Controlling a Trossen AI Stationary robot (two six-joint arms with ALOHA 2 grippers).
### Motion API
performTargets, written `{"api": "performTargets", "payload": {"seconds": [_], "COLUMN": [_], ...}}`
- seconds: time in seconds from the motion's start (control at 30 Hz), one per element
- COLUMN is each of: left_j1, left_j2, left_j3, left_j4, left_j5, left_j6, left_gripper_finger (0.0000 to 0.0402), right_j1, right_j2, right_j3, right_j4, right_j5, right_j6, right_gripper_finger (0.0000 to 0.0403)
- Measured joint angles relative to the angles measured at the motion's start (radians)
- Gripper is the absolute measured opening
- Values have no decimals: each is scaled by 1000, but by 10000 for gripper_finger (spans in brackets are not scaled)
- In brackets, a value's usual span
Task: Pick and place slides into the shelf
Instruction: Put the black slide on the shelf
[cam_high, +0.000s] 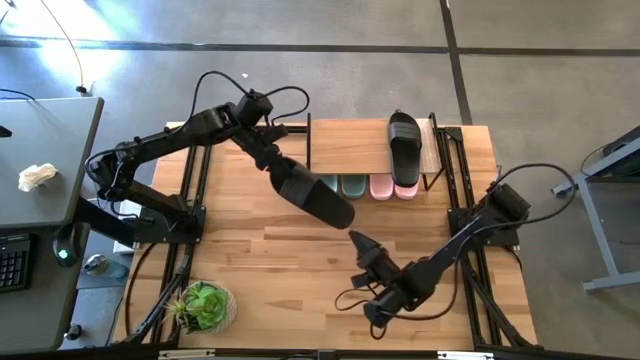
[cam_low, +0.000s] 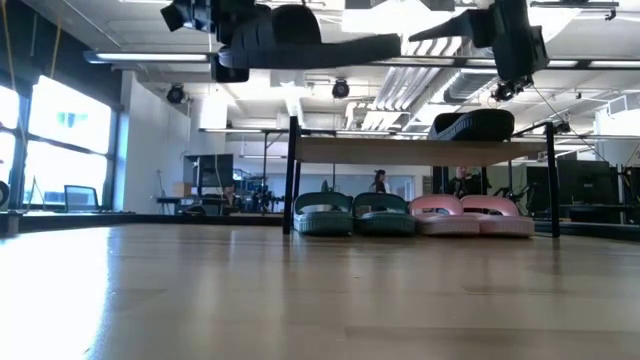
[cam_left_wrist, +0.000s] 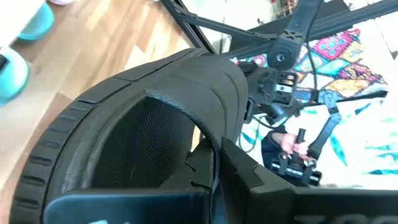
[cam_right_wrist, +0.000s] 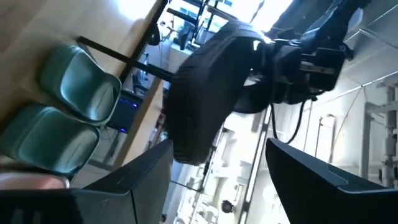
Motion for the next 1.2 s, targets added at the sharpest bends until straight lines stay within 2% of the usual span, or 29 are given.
{"api": "performTargets", "payload": {"seconds": [0.73,0.87,1.03,1.2], "left_j1": [0,0,0,0], "left_j2": [0,0,0,0], "left_j3": [-1,-1,-1,-1], "left_j4": [-1,-1,-1,-1], "left_j5": [51,50,34,25], "left_j6": [3,3,4,5], "left_gripper_finger": [1,0,0,0], "right_j1": [-154,-173,-177,-177], "right_j2": [3,3,3,3], "right_j3": [0,0,0,0], "right_j4": [59,111,205,224], "right_j5": [-95,-112,-165,-197], "right_j6": [18,-27,-109,-117], "right_gripper_finger": [244,223,178,134]}}
